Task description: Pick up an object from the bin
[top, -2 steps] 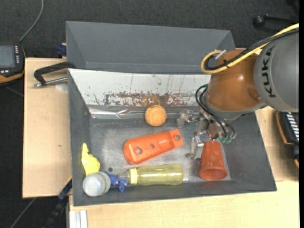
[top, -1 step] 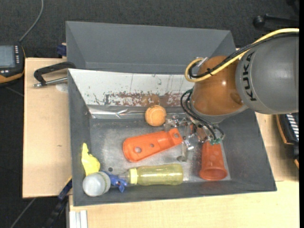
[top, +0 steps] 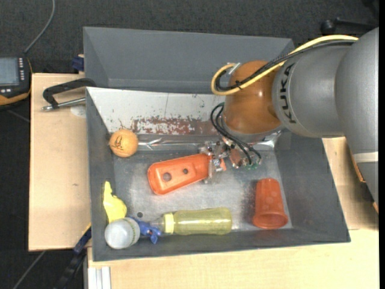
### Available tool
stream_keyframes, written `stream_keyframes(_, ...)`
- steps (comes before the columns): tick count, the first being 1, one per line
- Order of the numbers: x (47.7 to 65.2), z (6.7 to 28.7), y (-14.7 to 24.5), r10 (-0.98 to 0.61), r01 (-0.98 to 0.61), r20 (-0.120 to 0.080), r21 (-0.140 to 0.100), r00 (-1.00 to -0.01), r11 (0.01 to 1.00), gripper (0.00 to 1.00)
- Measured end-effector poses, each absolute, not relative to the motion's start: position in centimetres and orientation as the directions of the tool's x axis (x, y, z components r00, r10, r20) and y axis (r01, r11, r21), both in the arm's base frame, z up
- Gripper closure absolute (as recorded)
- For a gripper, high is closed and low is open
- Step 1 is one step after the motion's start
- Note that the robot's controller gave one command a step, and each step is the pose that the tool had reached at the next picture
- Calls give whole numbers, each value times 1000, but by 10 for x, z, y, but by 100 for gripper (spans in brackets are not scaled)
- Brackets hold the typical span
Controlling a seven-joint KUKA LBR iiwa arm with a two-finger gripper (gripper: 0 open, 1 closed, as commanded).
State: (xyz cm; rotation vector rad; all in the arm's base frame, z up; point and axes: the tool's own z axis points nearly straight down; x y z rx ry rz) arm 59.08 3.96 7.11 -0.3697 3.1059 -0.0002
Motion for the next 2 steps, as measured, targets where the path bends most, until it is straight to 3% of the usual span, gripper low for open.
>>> stream_keyframes(1,591,71,40,-235,-235,-14,-2,-972,972,0)
stream_keyframes(2,591,71,40,-235,-235,-13,-2,-972,972,100)
